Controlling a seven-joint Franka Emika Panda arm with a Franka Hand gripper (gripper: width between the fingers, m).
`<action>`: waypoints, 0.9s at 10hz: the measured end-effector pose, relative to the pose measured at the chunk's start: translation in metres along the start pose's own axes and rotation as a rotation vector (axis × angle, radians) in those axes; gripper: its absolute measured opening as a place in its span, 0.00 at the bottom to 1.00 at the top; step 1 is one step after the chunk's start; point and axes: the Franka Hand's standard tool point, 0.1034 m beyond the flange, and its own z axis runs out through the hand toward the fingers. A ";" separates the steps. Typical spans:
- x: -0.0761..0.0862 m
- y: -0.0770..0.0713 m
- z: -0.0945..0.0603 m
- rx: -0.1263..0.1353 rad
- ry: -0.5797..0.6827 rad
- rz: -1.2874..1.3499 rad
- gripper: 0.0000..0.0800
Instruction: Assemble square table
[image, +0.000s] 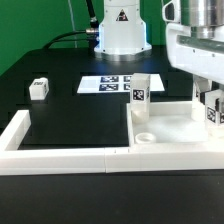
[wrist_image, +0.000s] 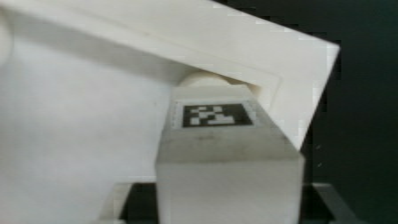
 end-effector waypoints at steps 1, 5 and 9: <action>0.000 0.001 0.000 0.000 -0.009 0.088 0.36; -0.003 0.001 0.001 -0.001 -0.006 0.105 0.64; -0.019 0.005 -0.002 -0.007 0.031 -0.503 0.81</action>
Offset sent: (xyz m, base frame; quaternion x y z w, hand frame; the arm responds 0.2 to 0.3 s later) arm 0.0000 0.0000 0.0000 0.0000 0.0000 -0.0650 0.9979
